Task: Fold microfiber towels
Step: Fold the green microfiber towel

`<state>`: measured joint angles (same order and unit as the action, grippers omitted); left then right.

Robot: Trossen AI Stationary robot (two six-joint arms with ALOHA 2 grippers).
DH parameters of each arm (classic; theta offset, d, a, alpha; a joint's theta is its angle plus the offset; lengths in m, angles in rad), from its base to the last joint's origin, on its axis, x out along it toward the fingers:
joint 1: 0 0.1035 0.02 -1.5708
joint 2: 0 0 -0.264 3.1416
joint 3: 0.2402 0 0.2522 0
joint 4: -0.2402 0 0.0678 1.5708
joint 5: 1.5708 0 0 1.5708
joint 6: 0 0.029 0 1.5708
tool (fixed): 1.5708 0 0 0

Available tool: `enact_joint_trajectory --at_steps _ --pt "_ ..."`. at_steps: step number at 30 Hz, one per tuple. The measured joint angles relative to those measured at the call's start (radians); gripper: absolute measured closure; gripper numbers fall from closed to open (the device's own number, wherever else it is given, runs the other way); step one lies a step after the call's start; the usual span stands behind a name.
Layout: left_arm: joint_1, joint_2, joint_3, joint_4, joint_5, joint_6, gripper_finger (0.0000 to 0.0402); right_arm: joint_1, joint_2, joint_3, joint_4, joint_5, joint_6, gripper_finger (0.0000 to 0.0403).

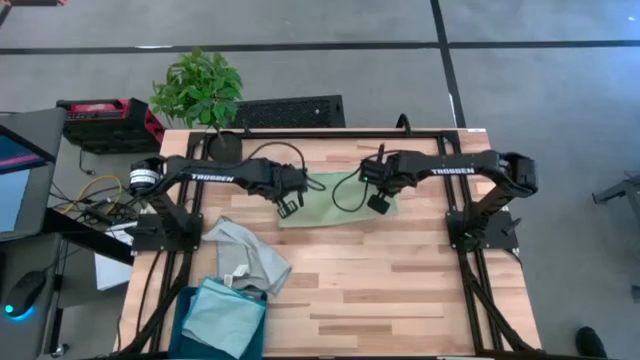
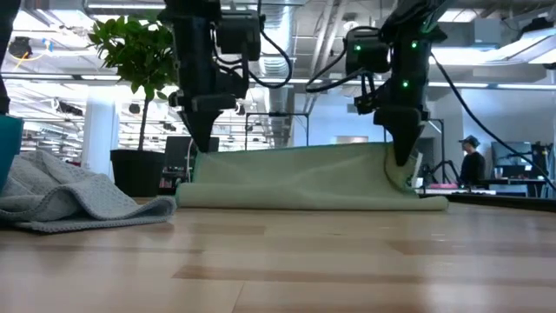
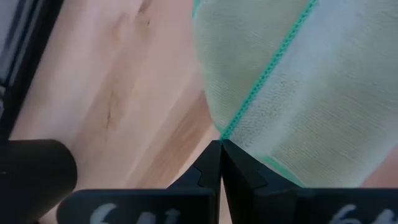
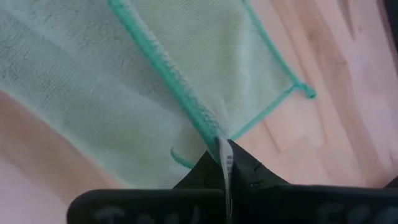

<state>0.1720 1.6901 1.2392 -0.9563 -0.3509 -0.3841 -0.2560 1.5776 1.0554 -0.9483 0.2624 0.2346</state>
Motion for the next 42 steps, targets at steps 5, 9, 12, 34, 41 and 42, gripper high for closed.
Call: enact_joint_trajectory --at_steps 5,9,12,34,41,42 --pt "0.038 0.000 0.000 0.030 0.024 0.021 0.0401 -0.038 0.000 0.000 0.024 0.000 -0.053 0.0391" --pt "0.057 0.000 0.000 0.051 0.007 0.023 0.0401 -0.068 0.000 0.000 0.027 0.000 -0.060 0.0389" --pt "0.067 0.000 0.000 0.068 0.002 0.023 0.0400 -0.087 0.000 0.000 0.031 0.000 -0.061 0.0382" --pt "0.083 0.027 0.001 0.079 0.248 0.145 0.0281 -0.125 -0.008 0.084 0.007 -0.092 -0.096 0.0252" --pt "-0.003 0.030 -0.001 0.078 0.399 0.473 0.0288 -0.102 -0.065 0.153 -0.034 -0.283 -0.076 0.0243" --pt "-0.015 0.030 -0.010 0.091 0.400 0.508 0.0289 -0.095 -0.073 0.155 -0.027 -0.288 -0.076 0.0243"
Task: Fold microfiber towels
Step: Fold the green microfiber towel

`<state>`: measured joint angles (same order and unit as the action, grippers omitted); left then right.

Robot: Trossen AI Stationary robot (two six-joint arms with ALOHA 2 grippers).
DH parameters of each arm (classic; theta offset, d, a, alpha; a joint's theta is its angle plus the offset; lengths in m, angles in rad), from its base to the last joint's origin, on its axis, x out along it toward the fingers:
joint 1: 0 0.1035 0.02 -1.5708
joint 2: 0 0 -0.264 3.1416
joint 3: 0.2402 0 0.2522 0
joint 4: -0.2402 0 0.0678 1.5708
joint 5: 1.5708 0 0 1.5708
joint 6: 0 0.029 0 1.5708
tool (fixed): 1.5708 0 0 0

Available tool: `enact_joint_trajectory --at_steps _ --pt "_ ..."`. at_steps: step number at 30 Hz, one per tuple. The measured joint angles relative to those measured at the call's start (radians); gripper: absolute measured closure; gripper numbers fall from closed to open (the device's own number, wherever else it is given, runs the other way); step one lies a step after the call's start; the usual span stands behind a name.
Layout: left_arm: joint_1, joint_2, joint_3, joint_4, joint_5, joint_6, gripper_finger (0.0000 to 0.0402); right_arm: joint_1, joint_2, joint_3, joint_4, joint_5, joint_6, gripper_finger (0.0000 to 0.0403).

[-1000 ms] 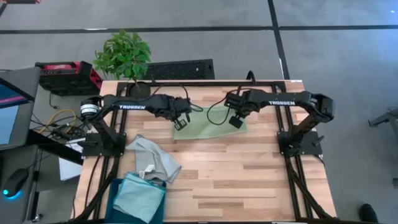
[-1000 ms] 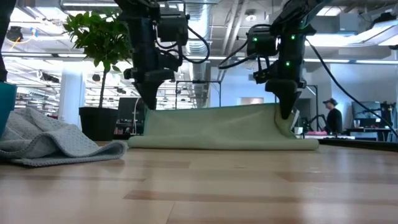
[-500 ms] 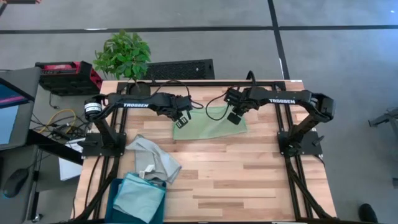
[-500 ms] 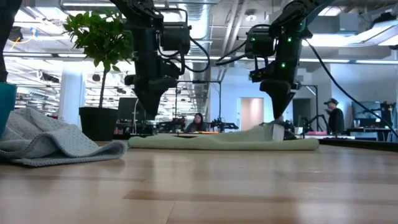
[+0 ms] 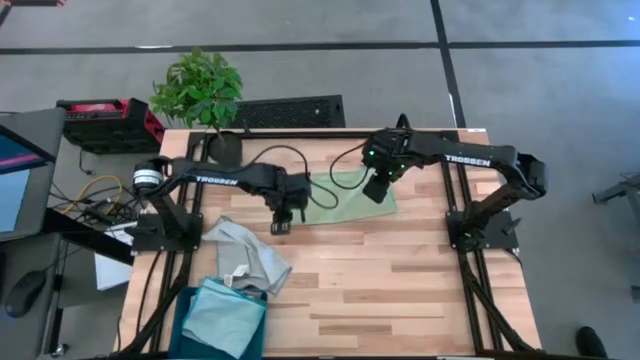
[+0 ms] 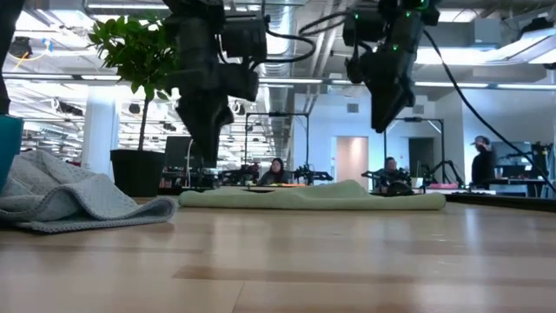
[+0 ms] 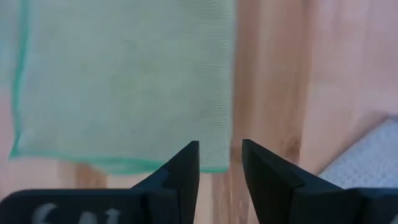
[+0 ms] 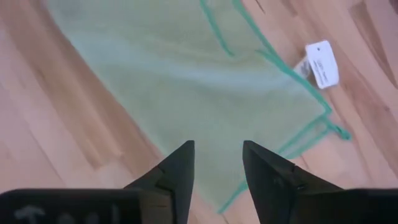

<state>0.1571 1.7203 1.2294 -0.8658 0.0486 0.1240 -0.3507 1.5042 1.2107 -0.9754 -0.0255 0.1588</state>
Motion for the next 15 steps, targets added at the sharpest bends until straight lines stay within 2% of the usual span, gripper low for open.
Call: enact_joint_trajectory --at_steps 6,10,15 --pt "-0.045 0.000 -0.116 0.174 0.000 0.099 0.0289 0.042 -0.022 0.000 -0.008 -0.001 0.025 0.0249" --pt "-0.063 0.001 -0.190 0.284 -0.045 0.085 0.0289 0.072 -0.022 -0.001 -0.008 -0.001 0.025 0.0252" --pt "-0.066 0.001 -0.215 0.302 -0.089 0.062 0.0289 0.099 -0.022 -0.001 -0.007 -0.002 0.026 0.0253"
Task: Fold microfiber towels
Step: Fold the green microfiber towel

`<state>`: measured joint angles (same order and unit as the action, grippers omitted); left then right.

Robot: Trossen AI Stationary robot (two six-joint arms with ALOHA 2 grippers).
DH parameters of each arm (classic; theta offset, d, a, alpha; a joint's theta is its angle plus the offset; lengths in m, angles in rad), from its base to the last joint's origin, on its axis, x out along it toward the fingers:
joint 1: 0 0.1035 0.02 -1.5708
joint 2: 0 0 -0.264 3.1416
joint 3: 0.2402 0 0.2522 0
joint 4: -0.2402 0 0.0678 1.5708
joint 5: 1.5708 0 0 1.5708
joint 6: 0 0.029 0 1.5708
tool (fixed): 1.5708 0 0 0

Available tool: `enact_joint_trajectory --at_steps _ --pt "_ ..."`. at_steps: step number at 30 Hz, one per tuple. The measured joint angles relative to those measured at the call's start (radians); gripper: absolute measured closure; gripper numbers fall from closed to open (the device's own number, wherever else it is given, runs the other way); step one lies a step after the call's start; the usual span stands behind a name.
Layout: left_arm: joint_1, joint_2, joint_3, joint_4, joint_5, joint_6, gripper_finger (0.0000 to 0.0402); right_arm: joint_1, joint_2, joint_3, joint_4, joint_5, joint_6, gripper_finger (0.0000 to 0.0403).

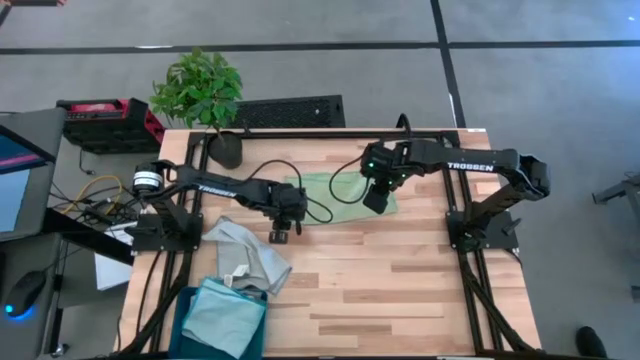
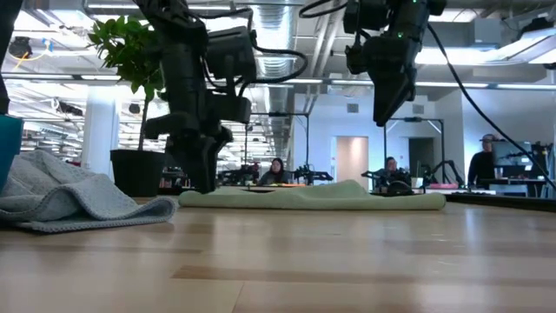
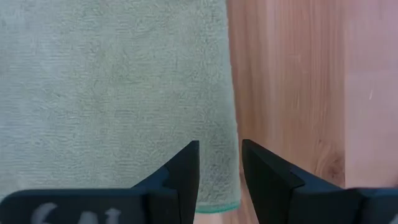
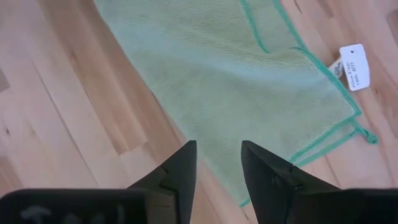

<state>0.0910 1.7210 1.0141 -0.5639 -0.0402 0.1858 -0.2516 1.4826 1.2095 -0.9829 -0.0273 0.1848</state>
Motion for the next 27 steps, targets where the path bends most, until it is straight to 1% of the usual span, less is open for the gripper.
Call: enact_joint_trajectory --at_steps 4,10,14,18,20,22,25,27 --pt "-0.001 0.000 -0.033 0.025 0.000 -0.018 0.0290 0.003 0.000 0.000 0.001 0.000 0.001 0.0254" --pt "-0.001 0.000 -0.095 0.106 -0.004 -0.019 0.0290 0.003 0.001 0.000 0.004 0.000 0.001 0.0261" --pt "-0.005 -0.008 -0.132 0.152 -0.052 -0.016 0.0290 0.003 0.001 -0.001 0.005 0.001 0.001 0.0267" --pt "-0.006 -0.006 -0.137 0.146 -0.074 -0.020 0.0295 0.003 0.001 -0.001 0.005 0.001 0.001 0.0270" --pt "-0.006 -0.006 -0.137 0.146 -0.074 -0.019 0.0311 0.003 0.001 -0.001 0.006 0.001 0.001 0.0271" --pt "-0.006 -0.005 -0.137 0.144 -0.079 -0.034 0.0334 0.003 0.001 -0.001 0.006 0.001 0.001 0.0271" --pt "-0.005 -0.006 -0.137 0.142 -0.096 -0.091 0.0382 0.003 0.002 -0.001 0.000 0.001 0.001 0.0271" --pt "-0.003 -0.007 -0.123 0.124 -0.108 -0.141 0.0394 0.003 0.002 0.003 -0.028 0.001 -0.002 0.0270"
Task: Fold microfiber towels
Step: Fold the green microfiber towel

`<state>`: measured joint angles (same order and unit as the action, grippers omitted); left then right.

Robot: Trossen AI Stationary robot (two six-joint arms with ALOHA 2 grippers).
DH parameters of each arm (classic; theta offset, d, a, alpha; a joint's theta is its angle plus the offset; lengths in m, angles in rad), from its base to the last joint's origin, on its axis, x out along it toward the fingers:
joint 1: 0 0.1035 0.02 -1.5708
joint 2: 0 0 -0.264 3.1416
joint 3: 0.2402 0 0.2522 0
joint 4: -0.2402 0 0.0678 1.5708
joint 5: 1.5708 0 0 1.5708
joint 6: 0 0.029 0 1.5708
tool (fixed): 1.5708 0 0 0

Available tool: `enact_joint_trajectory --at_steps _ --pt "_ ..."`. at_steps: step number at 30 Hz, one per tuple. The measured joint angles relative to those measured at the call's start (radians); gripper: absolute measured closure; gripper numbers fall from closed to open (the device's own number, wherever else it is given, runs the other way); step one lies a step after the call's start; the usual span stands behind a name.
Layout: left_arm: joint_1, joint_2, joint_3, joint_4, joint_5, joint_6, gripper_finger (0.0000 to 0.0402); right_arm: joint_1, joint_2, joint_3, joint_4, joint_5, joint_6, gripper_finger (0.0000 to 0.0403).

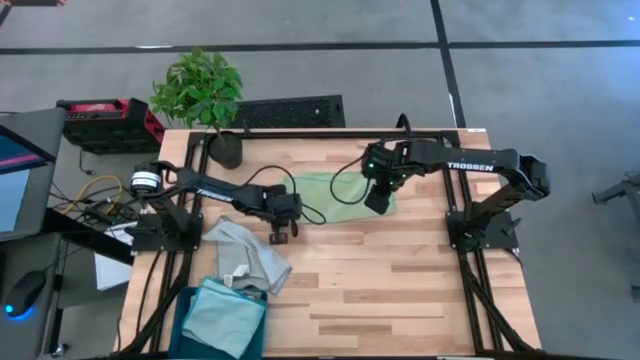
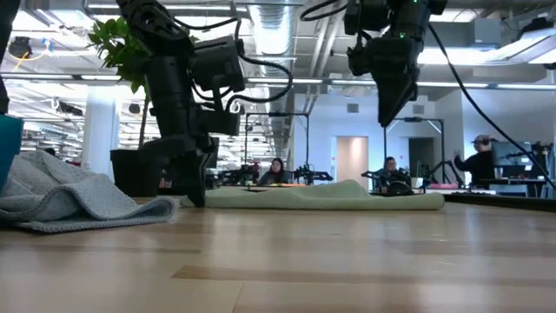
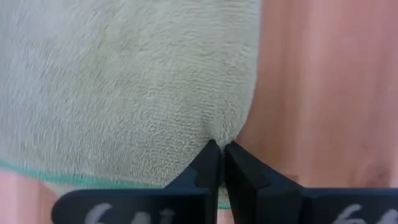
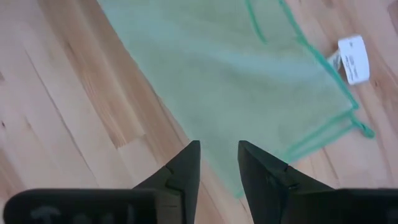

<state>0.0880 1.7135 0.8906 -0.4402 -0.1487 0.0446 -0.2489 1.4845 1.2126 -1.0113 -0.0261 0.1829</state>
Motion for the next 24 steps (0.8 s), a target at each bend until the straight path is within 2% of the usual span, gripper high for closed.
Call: enact_joint_trajectory --at_steps 5,9,13,18,24 --pt "0.010 0.006 0.113 -0.112 -0.021 0.000 0.0399 -0.017 0.000 0.040 -0.100 0.001 0.001 0.0271" --pt "0.024 0.004 0.231 -0.180 -0.012 0.097 0.0400 -0.030 0.000 0.059 -0.114 0.022 0.001 0.0270" --pt "0.043 0.012 0.357 -0.172 -0.009 0.218 0.0401 -0.036 0.000 0.074 -0.126 0.026 0.000 0.0269" --pt "0.063 0.115 0.510 -0.168 0.001 0.357 0.0401 -0.046 -0.008 0.105 -0.187 0.030 -0.002 0.0269" --pt "0.066 0.296 0.736 -0.172 0.005 0.447 0.0401 -0.067 -0.097 0.120 -0.216 0.061 -0.005 0.0270"
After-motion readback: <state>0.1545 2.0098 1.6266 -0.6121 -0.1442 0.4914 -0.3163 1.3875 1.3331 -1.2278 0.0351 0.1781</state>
